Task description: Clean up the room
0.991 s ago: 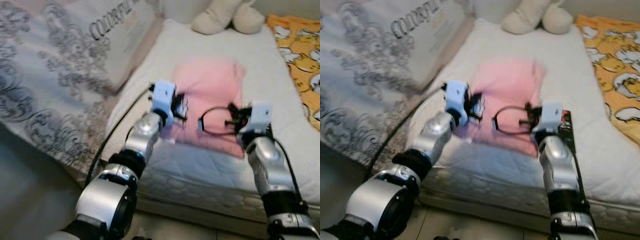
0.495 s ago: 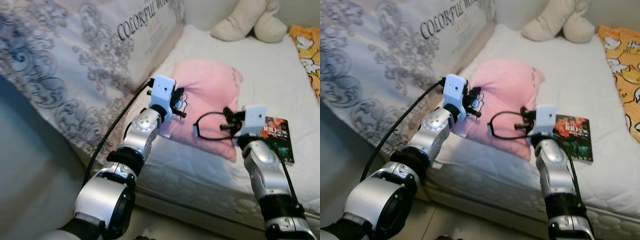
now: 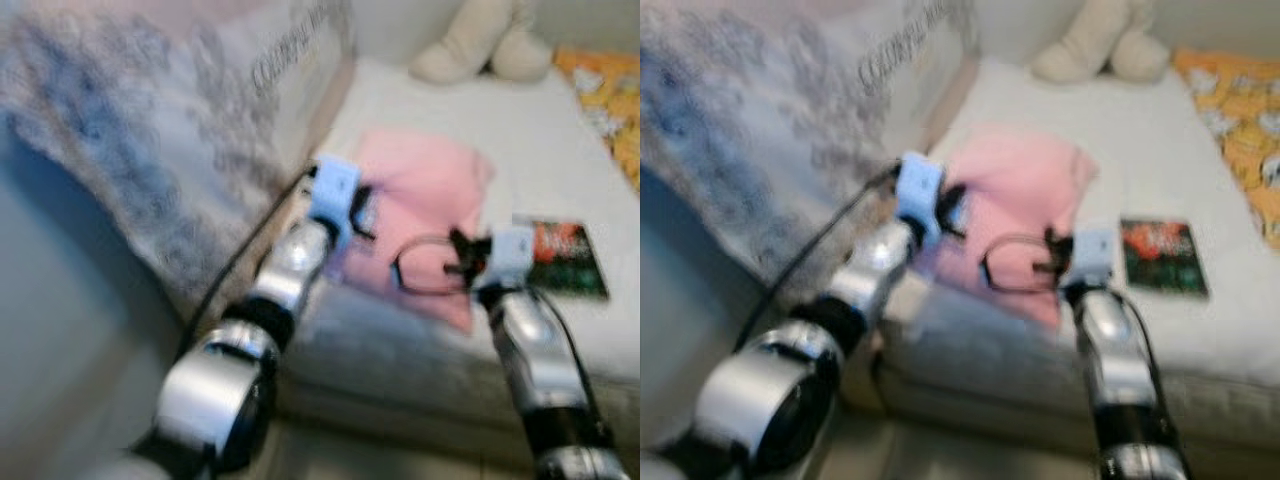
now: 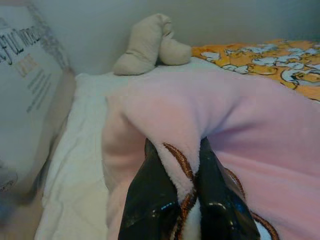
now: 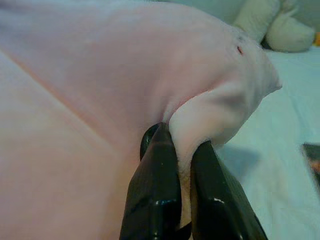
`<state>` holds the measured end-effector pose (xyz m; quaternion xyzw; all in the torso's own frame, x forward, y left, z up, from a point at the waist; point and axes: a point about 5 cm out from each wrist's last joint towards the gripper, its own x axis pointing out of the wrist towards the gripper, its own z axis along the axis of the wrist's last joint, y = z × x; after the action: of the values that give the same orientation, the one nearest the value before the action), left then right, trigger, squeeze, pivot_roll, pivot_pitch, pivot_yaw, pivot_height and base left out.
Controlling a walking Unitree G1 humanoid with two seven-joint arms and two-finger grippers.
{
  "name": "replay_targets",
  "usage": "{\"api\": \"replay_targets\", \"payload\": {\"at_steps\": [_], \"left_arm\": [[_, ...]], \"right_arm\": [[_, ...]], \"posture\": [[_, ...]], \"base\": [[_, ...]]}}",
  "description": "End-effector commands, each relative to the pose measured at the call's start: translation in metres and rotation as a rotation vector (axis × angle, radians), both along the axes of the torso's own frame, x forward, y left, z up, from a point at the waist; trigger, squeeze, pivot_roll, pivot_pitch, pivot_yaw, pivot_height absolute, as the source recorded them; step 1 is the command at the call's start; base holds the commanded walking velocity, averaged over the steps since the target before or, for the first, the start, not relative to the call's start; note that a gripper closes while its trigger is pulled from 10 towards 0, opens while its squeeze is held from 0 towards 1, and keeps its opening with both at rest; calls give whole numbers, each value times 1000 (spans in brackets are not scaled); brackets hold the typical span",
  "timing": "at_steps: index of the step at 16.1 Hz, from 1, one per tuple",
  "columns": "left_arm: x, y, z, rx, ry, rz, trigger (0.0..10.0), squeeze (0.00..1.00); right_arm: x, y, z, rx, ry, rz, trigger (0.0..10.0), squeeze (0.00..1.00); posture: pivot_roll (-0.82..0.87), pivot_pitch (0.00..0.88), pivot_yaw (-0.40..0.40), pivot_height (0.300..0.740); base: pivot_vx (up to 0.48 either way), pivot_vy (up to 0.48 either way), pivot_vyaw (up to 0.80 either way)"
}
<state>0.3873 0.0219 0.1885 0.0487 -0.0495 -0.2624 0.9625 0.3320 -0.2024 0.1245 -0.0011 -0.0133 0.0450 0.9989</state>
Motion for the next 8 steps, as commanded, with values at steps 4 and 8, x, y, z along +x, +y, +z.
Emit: {"api": "replay_targets", "payload": {"at_steps": [4,8], "left_arm": [[4,10,6,-24,-29,62,10000,0],[1,2,1,-8,-16,53,10000,0]], "right_arm": [[-4,3,-3,-9,14,4,10000,0],[-6,-4,-4,-18,26,-6,10000,0]], "posture": [[10,0,92,740],[15,0,85,740]], "base": [[350,0,0],[480,0,0]]}}
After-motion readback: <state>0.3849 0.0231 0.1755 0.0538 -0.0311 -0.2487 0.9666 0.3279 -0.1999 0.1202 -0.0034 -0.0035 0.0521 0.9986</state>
